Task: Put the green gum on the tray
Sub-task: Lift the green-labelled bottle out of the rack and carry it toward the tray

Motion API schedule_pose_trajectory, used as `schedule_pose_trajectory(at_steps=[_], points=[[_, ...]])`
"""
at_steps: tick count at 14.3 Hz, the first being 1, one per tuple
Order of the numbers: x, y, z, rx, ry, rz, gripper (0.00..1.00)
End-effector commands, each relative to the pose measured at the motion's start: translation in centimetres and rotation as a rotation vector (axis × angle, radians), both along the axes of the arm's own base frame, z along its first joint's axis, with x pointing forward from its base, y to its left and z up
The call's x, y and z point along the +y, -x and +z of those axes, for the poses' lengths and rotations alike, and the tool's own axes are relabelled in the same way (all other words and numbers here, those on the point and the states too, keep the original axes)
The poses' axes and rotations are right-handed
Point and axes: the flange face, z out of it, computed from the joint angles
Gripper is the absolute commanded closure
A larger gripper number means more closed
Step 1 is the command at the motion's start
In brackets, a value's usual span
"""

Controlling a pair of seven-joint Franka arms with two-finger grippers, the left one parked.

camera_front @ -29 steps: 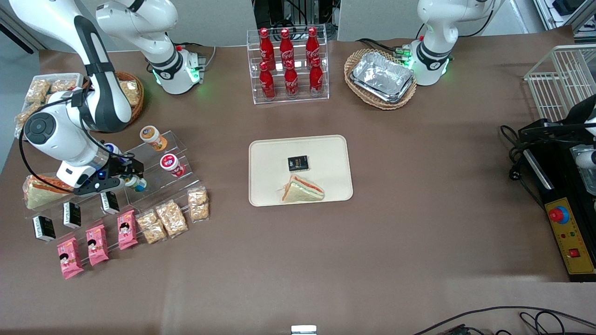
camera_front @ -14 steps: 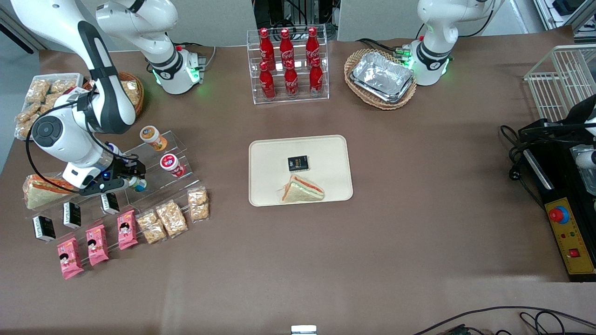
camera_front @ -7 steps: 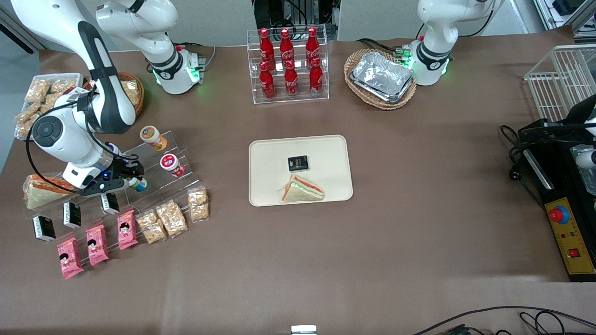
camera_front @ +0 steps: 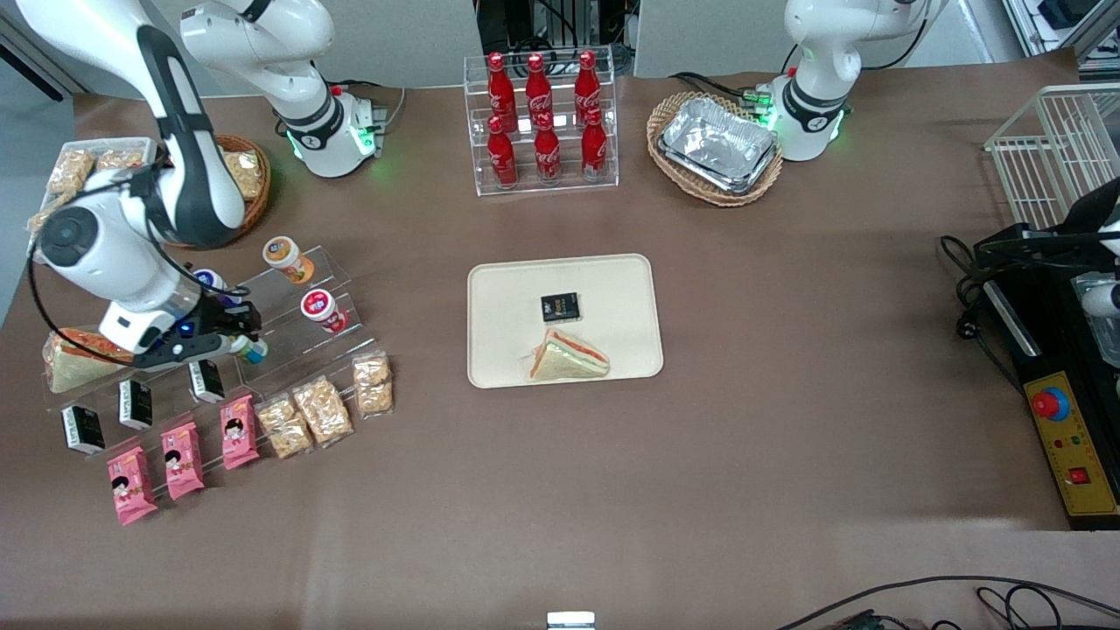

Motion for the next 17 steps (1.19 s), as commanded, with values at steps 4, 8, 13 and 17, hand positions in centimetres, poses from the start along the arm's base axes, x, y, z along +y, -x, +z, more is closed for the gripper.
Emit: schedule_pose_trajectory(at_steps=[4,8,13,17], points=[[0.2,-2.0,15.1,0.111,-0.024,0.004,0.75],[5.8,-2.0,19.0,0.127,-0.052,-0.030,0.75],[18.6,0.1,20.3,0.149,-0.053,-0.183,0.77],[28.9,3.3,19.6,0.137,-0.028,-0.299,0.77]])
